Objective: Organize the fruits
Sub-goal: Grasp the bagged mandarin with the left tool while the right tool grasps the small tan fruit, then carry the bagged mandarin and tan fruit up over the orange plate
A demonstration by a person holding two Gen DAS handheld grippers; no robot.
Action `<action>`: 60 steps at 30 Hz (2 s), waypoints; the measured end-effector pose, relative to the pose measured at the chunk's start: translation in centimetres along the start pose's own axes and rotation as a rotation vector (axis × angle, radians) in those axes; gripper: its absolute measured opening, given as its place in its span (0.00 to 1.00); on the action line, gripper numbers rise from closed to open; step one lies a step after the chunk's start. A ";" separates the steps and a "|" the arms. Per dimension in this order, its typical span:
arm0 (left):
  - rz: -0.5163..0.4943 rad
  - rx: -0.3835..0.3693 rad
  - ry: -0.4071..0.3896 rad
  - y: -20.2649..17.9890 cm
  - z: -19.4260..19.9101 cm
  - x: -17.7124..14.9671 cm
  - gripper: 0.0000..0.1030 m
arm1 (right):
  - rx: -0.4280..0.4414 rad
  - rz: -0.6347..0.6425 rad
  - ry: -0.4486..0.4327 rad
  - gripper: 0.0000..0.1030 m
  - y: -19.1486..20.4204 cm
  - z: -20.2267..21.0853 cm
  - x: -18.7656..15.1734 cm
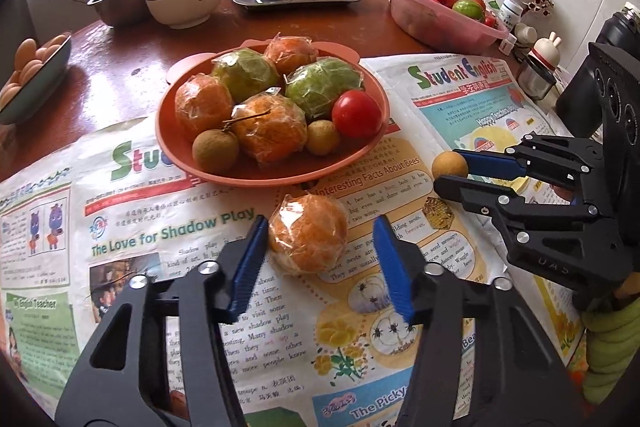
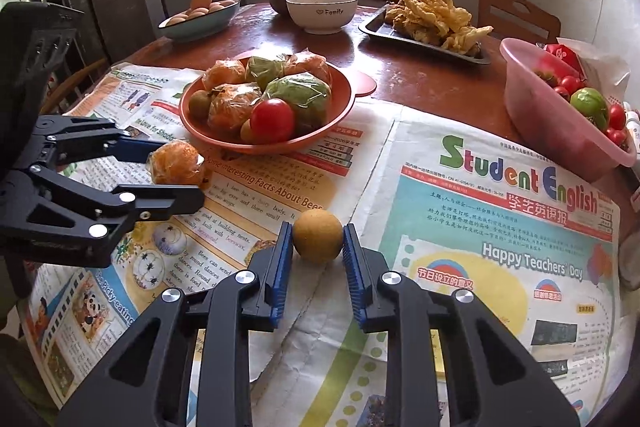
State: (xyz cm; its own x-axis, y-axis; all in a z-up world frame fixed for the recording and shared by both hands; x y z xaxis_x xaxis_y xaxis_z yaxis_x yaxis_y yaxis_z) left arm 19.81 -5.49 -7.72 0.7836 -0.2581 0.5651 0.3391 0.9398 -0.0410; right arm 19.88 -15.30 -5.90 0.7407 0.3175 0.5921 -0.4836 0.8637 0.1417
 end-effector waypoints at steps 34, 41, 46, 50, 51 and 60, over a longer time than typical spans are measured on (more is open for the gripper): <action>0.023 -0.061 -0.030 1.4 3.2 -1.4 0.31 | 0.062 0.005 -0.049 0.24 2.3 1.9 1.6; 0.014 -0.048 -0.003 1.1 2.7 -2.6 0.36 | 0.064 0.010 -0.055 0.24 2.6 2.0 1.8; 0.030 -0.060 0.004 1.1 2.4 -3.1 0.33 | 0.067 0.013 -0.059 0.24 2.8 2.0 2.1; 0.030 -0.062 0.005 1.1 2.6 -3.0 0.31 | 0.068 0.014 -0.064 0.24 2.9 2.2 2.4; 0.031 -0.062 -0.001 1.1 2.8 -2.9 0.31 | 0.069 0.015 -0.066 0.24 2.9 2.2 2.4; 0.026 -0.045 -0.064 2.3 4.6 0.4 0.31 | 0.074 0.020 -0.094 0.24 2.8 2.9 4.1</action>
State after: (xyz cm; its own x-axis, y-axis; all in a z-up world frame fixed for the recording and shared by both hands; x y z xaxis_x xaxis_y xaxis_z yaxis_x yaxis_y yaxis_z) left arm 18.55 -2.41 -3.81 0.7581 -0.2179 0.6147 0.3437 0.9345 -0.0926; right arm 20.23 -12.66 -0.74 0.6853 0.2936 0.6664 -0.5335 0.8253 0.1850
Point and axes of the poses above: each gripper's, at about its wrist camera, not at the fingertips, and z roughly against the way its jaws point, y to its left, x to its top, the point moved 6 cm from there along -z, roughly the way its jaws point, and after that the axes turned 7 degrees about -z, right-handed, at the moved point
